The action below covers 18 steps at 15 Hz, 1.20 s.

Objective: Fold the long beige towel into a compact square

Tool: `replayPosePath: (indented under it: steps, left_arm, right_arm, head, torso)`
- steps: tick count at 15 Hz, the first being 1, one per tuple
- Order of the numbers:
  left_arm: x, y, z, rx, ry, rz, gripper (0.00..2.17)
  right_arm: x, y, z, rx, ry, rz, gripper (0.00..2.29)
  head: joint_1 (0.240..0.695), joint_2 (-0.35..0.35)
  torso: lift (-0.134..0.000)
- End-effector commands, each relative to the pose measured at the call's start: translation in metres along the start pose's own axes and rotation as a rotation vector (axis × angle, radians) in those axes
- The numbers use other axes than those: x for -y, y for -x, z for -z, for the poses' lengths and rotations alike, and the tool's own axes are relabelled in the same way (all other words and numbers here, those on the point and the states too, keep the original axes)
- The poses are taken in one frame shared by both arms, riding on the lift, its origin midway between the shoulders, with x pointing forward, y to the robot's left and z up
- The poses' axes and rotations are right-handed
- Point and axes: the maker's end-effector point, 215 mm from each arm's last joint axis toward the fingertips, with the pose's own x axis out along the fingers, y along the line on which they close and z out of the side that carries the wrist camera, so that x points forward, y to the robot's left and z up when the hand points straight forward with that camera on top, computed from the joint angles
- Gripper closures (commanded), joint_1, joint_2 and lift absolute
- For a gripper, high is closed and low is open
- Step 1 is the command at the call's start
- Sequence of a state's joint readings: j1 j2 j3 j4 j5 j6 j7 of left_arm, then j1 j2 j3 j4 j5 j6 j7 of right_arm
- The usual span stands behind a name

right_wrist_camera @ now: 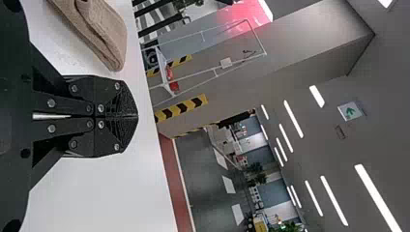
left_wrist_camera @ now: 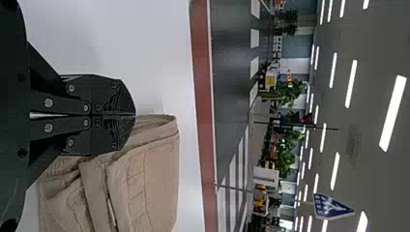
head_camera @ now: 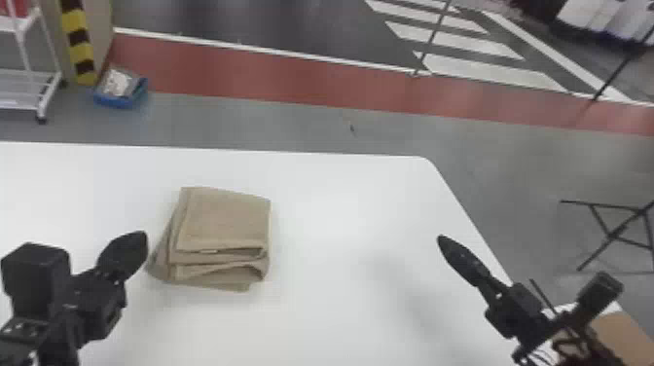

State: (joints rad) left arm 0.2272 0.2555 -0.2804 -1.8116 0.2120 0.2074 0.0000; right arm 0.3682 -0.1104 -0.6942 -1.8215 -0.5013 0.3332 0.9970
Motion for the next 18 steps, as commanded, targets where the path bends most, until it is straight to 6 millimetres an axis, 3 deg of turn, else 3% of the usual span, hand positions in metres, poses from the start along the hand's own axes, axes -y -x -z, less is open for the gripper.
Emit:
replayPosePath:
  steps: [1, 5, 12, 15, 18]
  left_arm:
    - [-0.004, -0.003, 0.018, -0.032, -0.028, -0.008, 1.89]
    - [-0.005, -0.002, 0.033, -0.059, -0.034, -0.004, 1.89]
    - [0.034, 0.008, 0.050, -0.097, -0.031, 0.067, 1.89]
    - [0.058, 0.017, 0.045, -0.086, -0.024, 0.103, 1.89]
    - [0.040, 0.015, 0.024, -0.047, -0.035, 0.051, 1.86]
  right_arm:
    - [0.000, 0.001, -0.005, 0.008, 0.001, -0.001, 1.66]
    - [0.001, 0.002, -0.007, 0.014, 0.002, 0.002, 1.66]
    - [0.008, 0.007, -0.007, 0.023, -0.003, 0.016, 1.66]
    - [0.012, 0.009, -0.004, 0.024, -0.012, 0.017, 1.66]
    - [0.005, 0.002, -0.002, 0.020, -0.014, -0.001, 1.66]
  head:
    - [0.695, -0.350]
    - [0.695, -0.346]
    - [0.695, -0.350]
    - [0.695, -0.350]
    - [0.695, -0.350]
  torso:
    - [-0.124]
    - [-0.124]
    - [-0.124]
    - [-0.124]
    - [-0.124]
